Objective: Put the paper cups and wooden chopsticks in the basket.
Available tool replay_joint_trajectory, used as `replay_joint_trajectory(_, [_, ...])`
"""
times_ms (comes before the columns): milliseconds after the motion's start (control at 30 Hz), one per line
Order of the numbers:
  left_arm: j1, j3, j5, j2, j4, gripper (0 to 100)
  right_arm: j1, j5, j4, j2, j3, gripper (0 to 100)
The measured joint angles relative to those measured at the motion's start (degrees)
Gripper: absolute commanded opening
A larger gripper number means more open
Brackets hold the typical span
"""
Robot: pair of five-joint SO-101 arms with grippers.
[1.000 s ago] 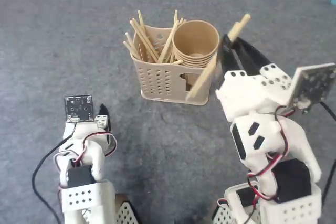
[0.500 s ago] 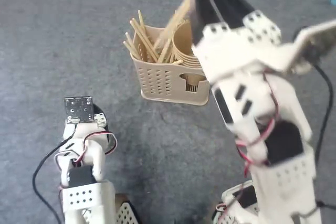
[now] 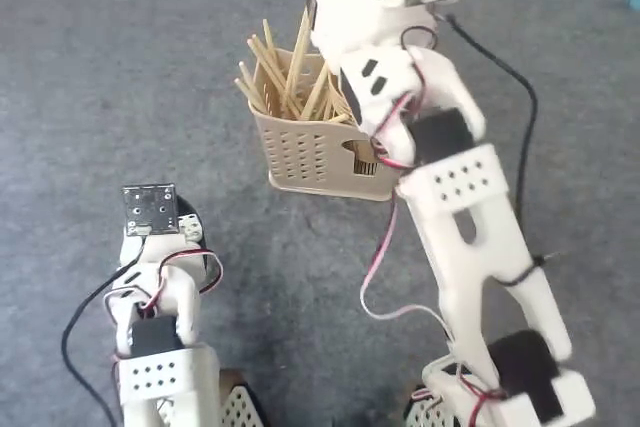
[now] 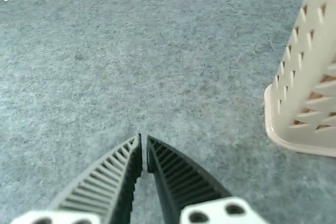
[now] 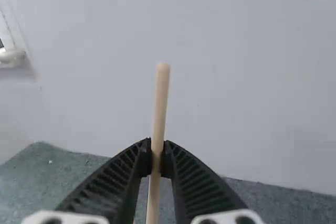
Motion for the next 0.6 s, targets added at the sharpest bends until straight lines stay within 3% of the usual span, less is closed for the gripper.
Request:
replay_joint_trajectory(233, [0.0, 0.0, 0.0, 0.0, 0.0, 1, 0.0, 0.0, 0.26, 0.79, 1.32, 15.1])
replay_joint_trajectory(600, [0.0, 0.0, 0.0, 0.0, 0.0, 1, 0.0, 0.0, 16.0, -5.89, 1.32, 12.7])
